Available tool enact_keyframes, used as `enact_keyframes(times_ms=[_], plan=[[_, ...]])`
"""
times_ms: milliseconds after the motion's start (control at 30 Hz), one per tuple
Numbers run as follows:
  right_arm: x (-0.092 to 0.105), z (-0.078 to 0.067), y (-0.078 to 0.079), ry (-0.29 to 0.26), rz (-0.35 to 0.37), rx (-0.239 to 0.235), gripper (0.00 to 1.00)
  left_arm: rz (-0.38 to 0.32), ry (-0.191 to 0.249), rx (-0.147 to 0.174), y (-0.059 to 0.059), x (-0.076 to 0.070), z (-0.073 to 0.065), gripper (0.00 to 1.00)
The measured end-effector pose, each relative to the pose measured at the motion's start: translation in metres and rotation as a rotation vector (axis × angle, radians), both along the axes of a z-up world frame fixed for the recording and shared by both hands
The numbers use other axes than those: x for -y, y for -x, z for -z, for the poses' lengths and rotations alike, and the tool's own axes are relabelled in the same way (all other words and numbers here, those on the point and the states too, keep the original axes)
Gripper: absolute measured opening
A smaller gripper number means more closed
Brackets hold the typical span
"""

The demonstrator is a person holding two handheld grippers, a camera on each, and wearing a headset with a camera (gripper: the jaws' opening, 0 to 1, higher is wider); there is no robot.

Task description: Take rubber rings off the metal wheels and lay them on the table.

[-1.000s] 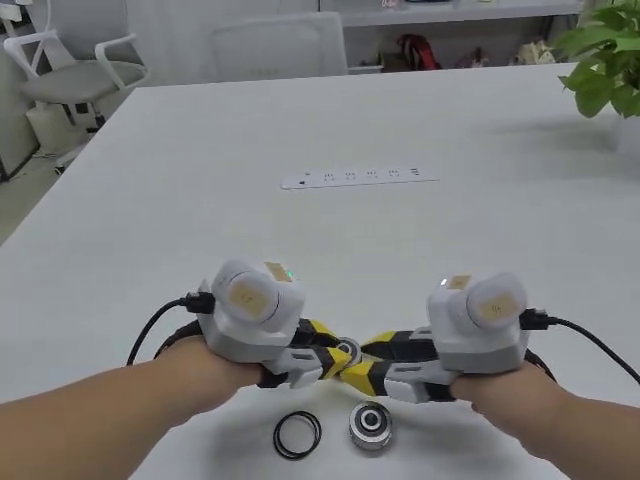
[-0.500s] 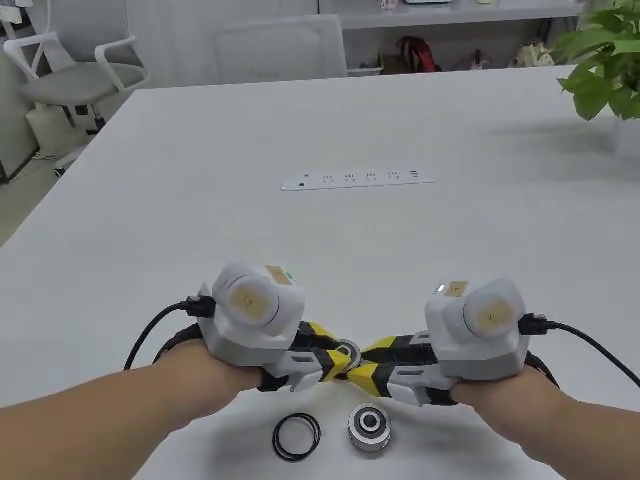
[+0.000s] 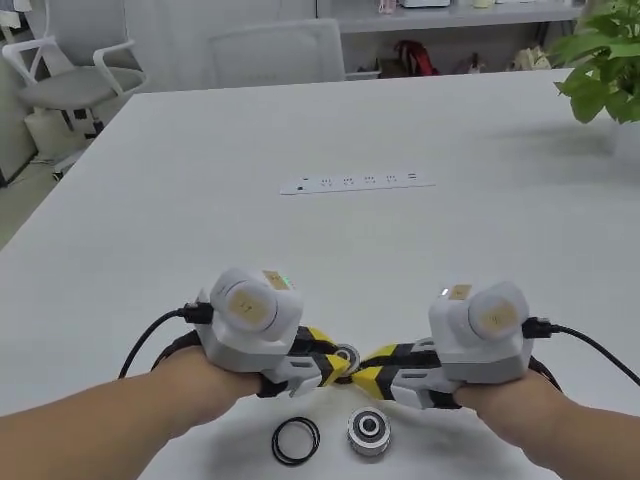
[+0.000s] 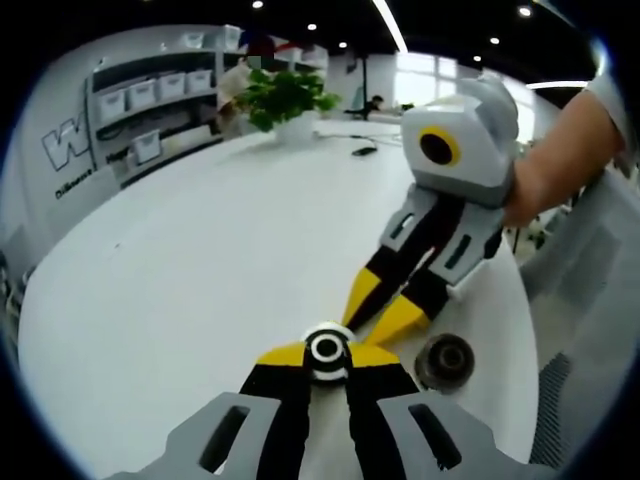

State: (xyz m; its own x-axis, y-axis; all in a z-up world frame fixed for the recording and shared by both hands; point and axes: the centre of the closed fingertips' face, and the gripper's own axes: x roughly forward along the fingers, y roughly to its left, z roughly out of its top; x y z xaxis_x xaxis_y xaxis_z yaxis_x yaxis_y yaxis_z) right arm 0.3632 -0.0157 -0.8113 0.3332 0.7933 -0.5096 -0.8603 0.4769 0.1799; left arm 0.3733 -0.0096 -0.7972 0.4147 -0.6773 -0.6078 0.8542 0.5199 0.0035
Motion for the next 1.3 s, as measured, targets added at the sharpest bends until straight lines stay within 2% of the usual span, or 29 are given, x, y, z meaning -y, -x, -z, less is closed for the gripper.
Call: enact_keyframes(times_ms=[200,367,500,600,700,833,900,1100,1300], plan=[[0.003,-0.001,-0.001,-0.009,0.012,-0.016,0.00,-0.001,-0.002,0.004,0.000,0.000,0.000,0.14],[0.005,-0.001,-0.002,-0.028,0.034,-0.043,0.00,0.003,-0.007,0.008,0.000,0.001,0.000,0.13],[0.008,-0.003,-0.004,-0.078,0.078,-0.092,0.00,0.003,-0.011,0.011,0.001,0.001,0.000,0.13],[0.012,-0.004,-0.007,-0.100,0.108,-0.105,0.00,0.003,-0.012,0.013,0.000,0.001,0.000,0.13],[0.013,-0.010,-0.011,-0.171,0.160,-0.150,0.00,0.003,-0.014,0.015,0.001,0.002,0.001,0.13],[0.012,-0.011,-0.011,-0.180,0.172,-0.156,0.00,-0.002,-0.022,0.021,0.001,0.004,0.001,0.13],[0.011,-0.013,-0.011,-0.221,0.190,-0.189,0.00,-0.005,-0.024,0.021,0.001,0.004,0.001,0.13],[0.009,-0.014,-0.009,-0.218,0.187,-0.194,0.00,-0.011,-0.035,0.024,0.001,0.004,0.001,0.12],[0.004,-0.017,-0.006,-0.202,0.156,-0.175,0.00,-0.011,-0.047,0.023,0.002,0.004,0.001,0.12]])
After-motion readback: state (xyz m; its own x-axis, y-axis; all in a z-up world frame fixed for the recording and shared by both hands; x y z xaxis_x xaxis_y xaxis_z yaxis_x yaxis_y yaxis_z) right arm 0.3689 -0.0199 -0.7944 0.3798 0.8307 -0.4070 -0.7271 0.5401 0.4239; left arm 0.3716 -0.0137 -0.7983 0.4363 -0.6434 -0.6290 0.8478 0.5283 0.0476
